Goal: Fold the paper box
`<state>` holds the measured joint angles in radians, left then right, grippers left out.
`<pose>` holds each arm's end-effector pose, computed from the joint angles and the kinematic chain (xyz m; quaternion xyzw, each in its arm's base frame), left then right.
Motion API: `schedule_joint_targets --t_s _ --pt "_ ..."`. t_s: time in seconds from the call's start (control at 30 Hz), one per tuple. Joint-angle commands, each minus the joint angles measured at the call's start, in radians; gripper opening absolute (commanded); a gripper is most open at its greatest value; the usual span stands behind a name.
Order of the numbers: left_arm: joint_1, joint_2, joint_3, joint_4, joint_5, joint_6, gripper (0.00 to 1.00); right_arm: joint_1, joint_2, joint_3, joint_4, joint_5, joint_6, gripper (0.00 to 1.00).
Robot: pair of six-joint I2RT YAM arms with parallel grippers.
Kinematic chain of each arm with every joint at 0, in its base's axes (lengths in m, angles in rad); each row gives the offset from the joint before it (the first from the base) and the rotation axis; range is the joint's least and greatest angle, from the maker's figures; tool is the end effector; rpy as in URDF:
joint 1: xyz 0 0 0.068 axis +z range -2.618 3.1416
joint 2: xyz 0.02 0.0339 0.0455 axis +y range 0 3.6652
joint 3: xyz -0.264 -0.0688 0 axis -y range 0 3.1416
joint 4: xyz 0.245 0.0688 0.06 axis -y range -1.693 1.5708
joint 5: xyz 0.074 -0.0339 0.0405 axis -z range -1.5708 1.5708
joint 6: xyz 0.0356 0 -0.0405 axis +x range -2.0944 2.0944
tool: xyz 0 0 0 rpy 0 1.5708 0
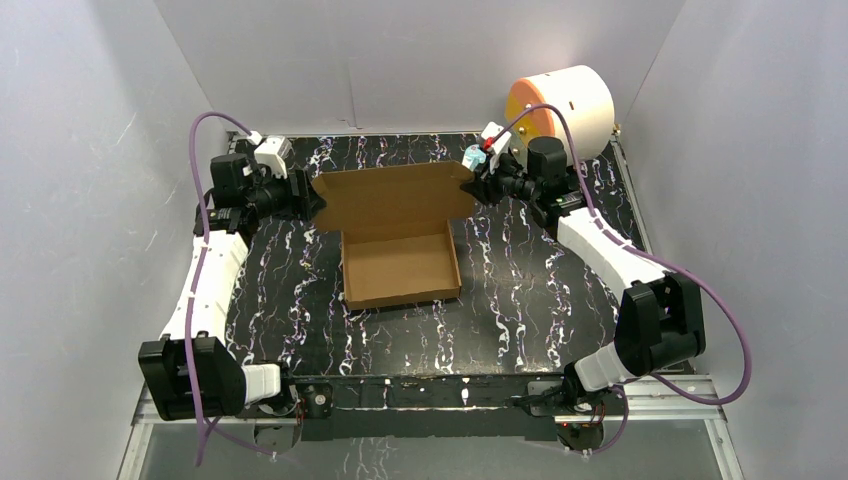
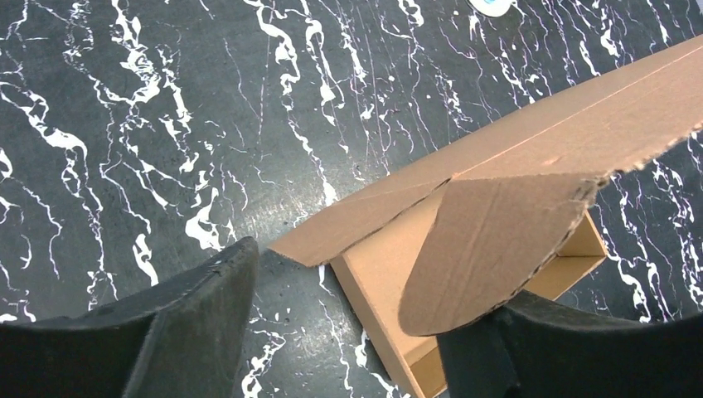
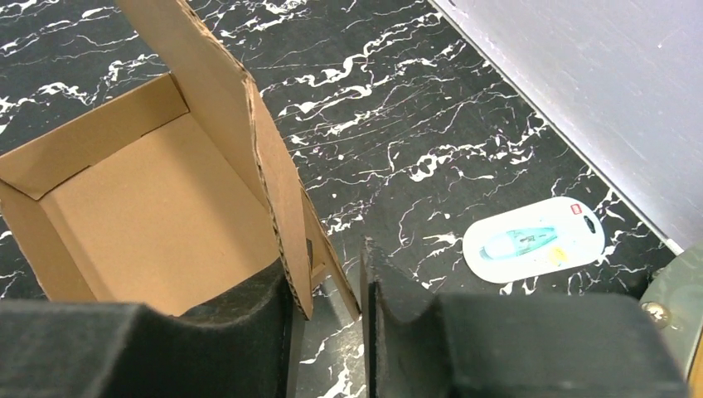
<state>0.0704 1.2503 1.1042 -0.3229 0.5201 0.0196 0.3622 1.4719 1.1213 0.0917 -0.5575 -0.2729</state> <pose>0.2821 0.0022 0.3403 0.1136 0.8266 -0.1961 0.5152 0.3163 0.1400 0.3217 -0.3973 0.6714 0.2440 0.5761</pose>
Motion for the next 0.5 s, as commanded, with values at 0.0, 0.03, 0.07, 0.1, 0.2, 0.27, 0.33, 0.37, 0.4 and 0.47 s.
schedule_joint_targets --t_s 0.0,0.03,0.07,0.1,0.2,0.27,0.33,0.37,0.4,0.47 --pt "0.006 0.005 -0.01 0.033 0.068 0.009 0.65 0.0 -0.022 -0.019 0.086 -0.032 0.016 0.32" --pt "0.007 0.006 -0.014 0.036 0.074 0.004 0.62 0.0 -0.025 -0.021 0.083 -0.031 0.021 0.3" --pt "0.007 0.005 -0.019 0.045 0.08 -0.004 0.6 0.0 -0.029 -0.026 0.085 -0.035 0.029 0.29" --pt "0.008 0.004 -0.025 0.052 0.088 -0.011 0.58 0.0 -0.032 -0.031 0.091 -0.039 0.036 0.27" --pt "0.006 0.006 -0.029 0.063 0.121 -0.047 0.49 0.001 -0.046 -0.06 0.12 -0.039 0.065 0.22" --pt "0.006 0.005 -0.037 0.077 0.123 -0.09 0.44 0.006 -0.054 -0.067 0.134 -0.005 0.092 0.19" --pt "0.005 -0.003 -0.054 0.095 0.142 -0.121 0.4 0.017 -0.065 -0.078 0.147 0.046 0.113 0.18" --pt "0.004 -0.008 -0.064 0.104 0.145 -0.137 0.38 0.025 -0.071 -0.083 0.153 0.077 0.124 0.17" --pt "0.001 -0.015 -0.073 0.112 0.144 -0.151 0.36 0.035 -0.076 -0.087 0.154 0.106 0.129 0.16" --pt "-0.006 -0.03 -0.089 0.127 0.136 -0.184 0.34 0.064 -0.088 -0.094 0.156 0.181 0.145 0.15"
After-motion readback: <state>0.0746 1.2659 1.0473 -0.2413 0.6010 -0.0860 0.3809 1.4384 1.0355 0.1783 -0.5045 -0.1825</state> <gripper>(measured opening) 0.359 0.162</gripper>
